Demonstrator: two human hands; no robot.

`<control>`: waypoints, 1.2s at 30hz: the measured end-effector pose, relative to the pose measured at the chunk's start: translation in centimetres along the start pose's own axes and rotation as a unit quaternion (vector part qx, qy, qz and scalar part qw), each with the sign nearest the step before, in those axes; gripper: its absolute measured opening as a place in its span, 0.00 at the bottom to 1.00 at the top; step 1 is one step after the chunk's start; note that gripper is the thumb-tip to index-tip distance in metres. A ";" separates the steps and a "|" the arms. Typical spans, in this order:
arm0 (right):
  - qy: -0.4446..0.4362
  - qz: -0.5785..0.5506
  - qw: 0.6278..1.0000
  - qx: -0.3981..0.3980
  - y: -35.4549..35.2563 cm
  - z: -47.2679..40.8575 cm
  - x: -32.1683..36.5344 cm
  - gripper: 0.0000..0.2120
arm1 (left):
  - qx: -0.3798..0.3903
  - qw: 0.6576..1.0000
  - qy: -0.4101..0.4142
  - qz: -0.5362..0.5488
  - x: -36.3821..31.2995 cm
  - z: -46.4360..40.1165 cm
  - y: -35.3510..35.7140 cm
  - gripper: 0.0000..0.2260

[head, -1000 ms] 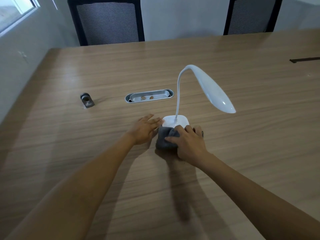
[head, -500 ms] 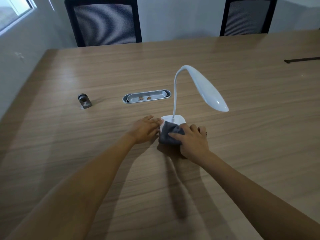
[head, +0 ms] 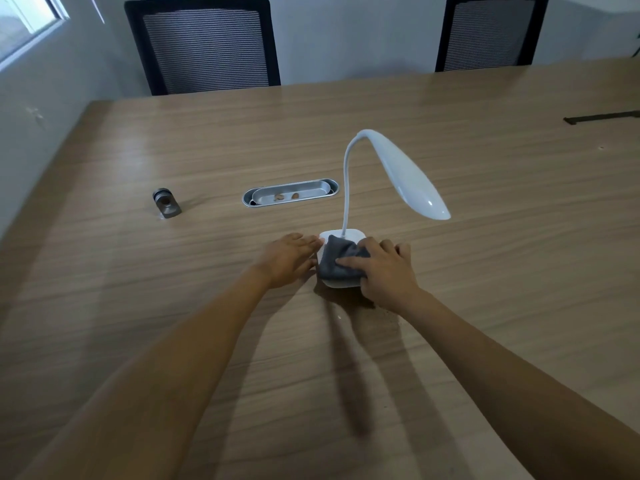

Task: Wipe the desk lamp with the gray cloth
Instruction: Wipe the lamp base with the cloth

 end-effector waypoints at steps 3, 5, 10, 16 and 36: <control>-0.022 -0.015 1.000 0.012 0.5 1.4 -0.3 0.24 | 0.000 1.000 -0.004 0.011 0.1 0.1 0.0 0.24; -0.008 -0.038 0.999 0.000 0.5 2.2 -0.8 0.24 | 0.001 1.000 -0.002 0.011 0.0 0.1 0.0 0.24; 0.136 -0.117 0.981 -0.080 -0.7 2.1 -2.7 0.24 | -0.005 1.000 0.006 0.008 0.0 0.2 -0.4 0.24; 0.094 -0.073 0.992 0.039 0.4 2.6 -1.3 0.25 | 0.016 1.000 -0.004 0.019 0.0 0.0 -0.5 0.24; 0.088 -0.008 0.996 -0.031 -0.3 0.8 4.7 0.17 | -0.052 0.951 -0.271 0.141 -3.3 9.6 7.4 0.27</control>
Point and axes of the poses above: each hand's wrist, its own z-axis away from the middle knuckle, its own y-axis out of the palm, x = y × z, the point moved 2 cm from there along -z, towards the middle knuckle, and after that the axes turned 13 degrees about x, right-handed, at the moved point
